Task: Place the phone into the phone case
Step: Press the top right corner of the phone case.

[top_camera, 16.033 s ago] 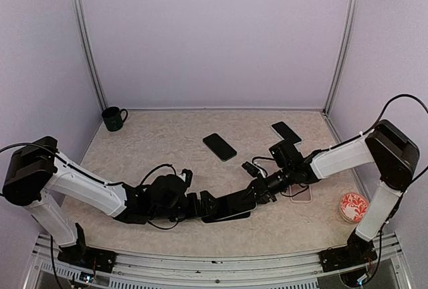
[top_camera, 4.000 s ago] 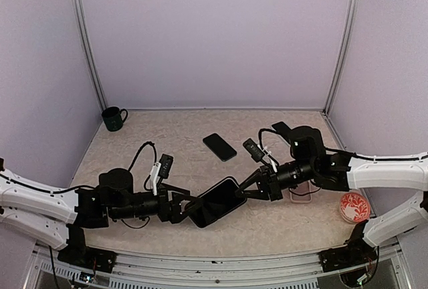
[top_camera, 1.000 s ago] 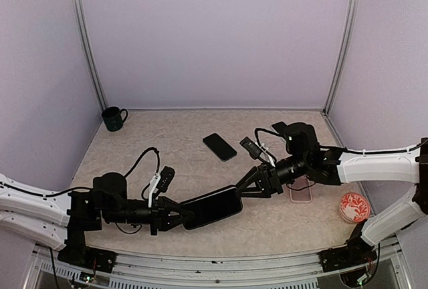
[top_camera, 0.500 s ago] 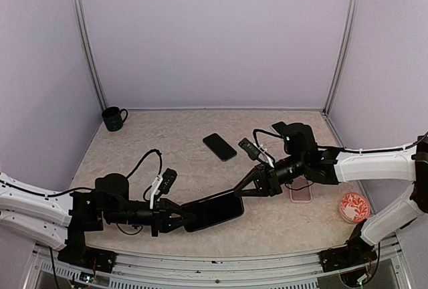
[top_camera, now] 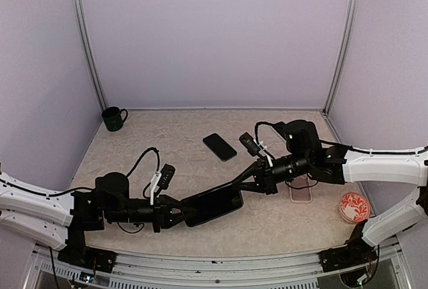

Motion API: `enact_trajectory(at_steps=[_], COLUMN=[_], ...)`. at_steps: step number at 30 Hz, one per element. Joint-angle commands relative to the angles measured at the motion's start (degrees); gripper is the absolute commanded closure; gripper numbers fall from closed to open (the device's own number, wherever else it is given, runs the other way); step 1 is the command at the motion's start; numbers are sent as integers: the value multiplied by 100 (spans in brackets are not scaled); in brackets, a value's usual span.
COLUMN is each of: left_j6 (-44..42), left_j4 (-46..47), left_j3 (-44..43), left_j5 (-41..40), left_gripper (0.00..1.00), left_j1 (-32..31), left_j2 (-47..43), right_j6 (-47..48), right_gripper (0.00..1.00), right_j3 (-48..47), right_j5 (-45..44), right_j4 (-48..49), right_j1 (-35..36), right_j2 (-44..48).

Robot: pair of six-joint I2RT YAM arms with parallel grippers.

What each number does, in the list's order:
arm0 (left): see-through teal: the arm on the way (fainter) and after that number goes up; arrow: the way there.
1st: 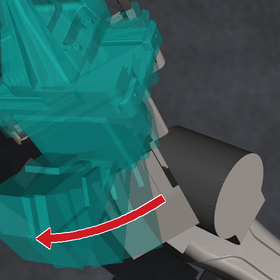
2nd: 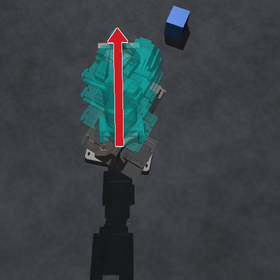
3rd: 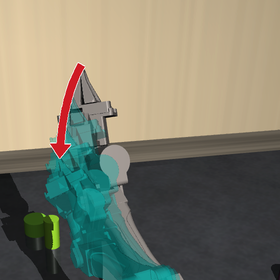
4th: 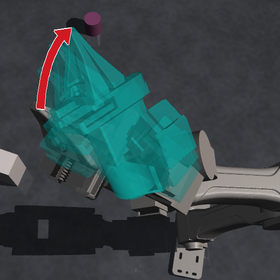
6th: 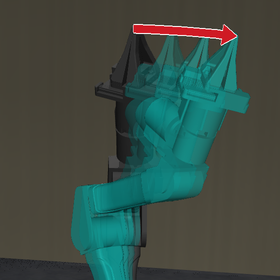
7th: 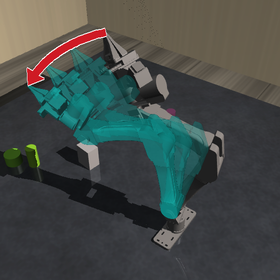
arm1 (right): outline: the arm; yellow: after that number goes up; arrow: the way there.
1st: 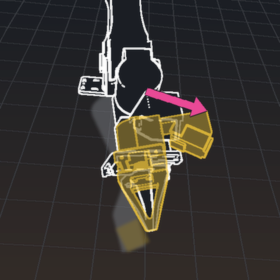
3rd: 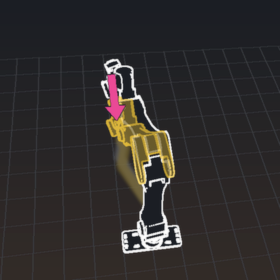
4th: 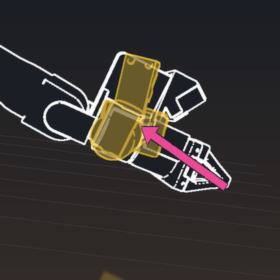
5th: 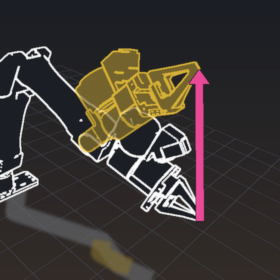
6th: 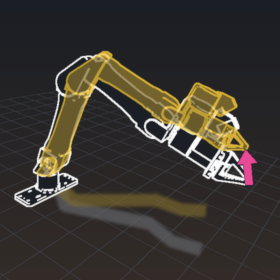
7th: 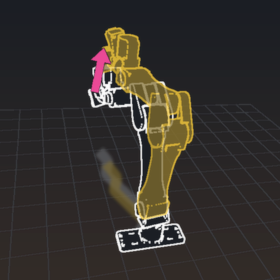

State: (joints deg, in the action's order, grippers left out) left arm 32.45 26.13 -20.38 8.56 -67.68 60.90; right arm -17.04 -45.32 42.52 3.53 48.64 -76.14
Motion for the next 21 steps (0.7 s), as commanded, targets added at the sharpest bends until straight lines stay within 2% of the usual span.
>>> enact_trajectory(at_steps=[1, 5, 11, 13, 21], left_j6=[0, 29, 51, 51, 27], left_j4=[400, 352, 357, 358, 306], left_j3=[-168, -168, -172, -185, -184], left_j5=[-217, -302, -337, -323, -333], left_gripper=[100, 100, 100, 100, 100], left_j1=[40, 44, 44, 41, 47], left_j2=[-37, -74, -75, -64, -148], right_j6=[110, 168, 218, 215, -237], right_gripper=[100, 100, 100, 91, 91], right_j3=[-121, -38, 2, -8, 249], right_j5=[-994, -1386, -1505, -1531, -230], right_j4=[-187, -175, -194, -230, 219], right_j1=[159, 236, 278, 271, -427], right_j2=[262, 419, 529, 624, 1165])
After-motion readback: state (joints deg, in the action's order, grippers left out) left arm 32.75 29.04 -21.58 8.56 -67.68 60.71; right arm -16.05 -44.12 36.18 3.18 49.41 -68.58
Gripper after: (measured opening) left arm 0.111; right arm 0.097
